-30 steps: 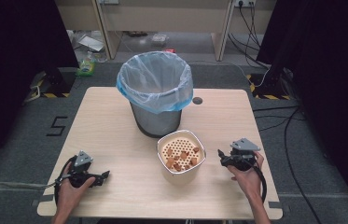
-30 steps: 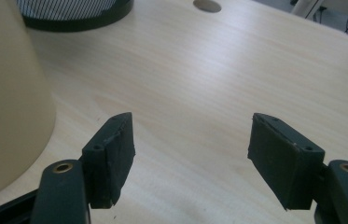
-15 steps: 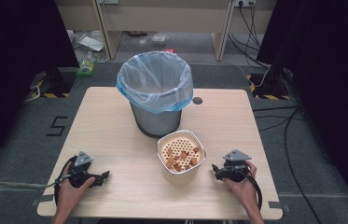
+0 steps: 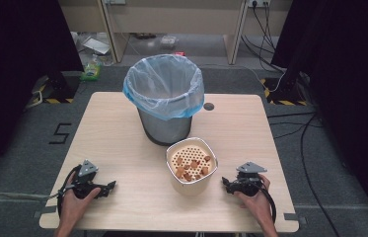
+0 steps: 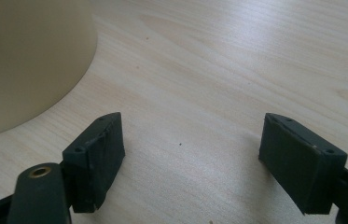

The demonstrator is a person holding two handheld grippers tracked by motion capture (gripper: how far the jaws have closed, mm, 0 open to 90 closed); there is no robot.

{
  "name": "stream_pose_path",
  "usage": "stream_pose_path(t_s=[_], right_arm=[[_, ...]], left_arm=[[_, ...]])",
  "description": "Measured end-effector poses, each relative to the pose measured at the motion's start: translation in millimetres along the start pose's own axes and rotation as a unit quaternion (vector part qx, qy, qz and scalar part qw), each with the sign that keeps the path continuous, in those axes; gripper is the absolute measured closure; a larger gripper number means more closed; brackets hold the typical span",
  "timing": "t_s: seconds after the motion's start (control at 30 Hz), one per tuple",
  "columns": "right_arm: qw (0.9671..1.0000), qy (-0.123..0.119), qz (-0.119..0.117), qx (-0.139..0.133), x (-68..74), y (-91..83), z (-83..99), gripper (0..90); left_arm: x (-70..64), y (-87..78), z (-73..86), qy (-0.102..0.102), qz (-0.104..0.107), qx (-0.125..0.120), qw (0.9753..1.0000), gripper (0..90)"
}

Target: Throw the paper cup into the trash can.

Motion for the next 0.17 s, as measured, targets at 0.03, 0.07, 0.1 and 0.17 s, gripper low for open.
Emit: stream_pose_path(t_s=[0.03, 0.07, 0.1, 0.17], right_arm=[[1.0000, 0.002, 0.000, 0.000, 0.3, 0.0, 0.0, 22.2], [1.0000, 0.001, 0.000, 0.000, 0.0, 0.1, 0.0, 22.0], [1.0000, -0.001, 0.000, 0.000, -0.1, 0.2, -0.1, 21.8], [1.0000, 0.000, 0.000, 0.001, 0.1, 0.2, -0.1, 21.3]], left_arm=[[0.0, 0.0, 0.0, 0.000, 0.000, 0.000, 1.0000, 0.1], [0.0, 0.0, 0.0, 0.000, 0.000, 0.000, 1.0000, 0.1], [0.0, 0.1, 0.0, 0.000, 0.000, 0.000, 1.0000, 0.1], [0.0, 0.0, 0.0, 0.000, 0.000, 0.000, 1.0000, 0.0]])
Point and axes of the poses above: each handheld gripper's, and its own axes: y roughly forward along the jaws, z roughly out of its underside, x roughly to its left, the point moved 2 cm from there along y, roughly forward along the jaws, and after that the axes turned 8 degrees about x, right-handed, at the moved point
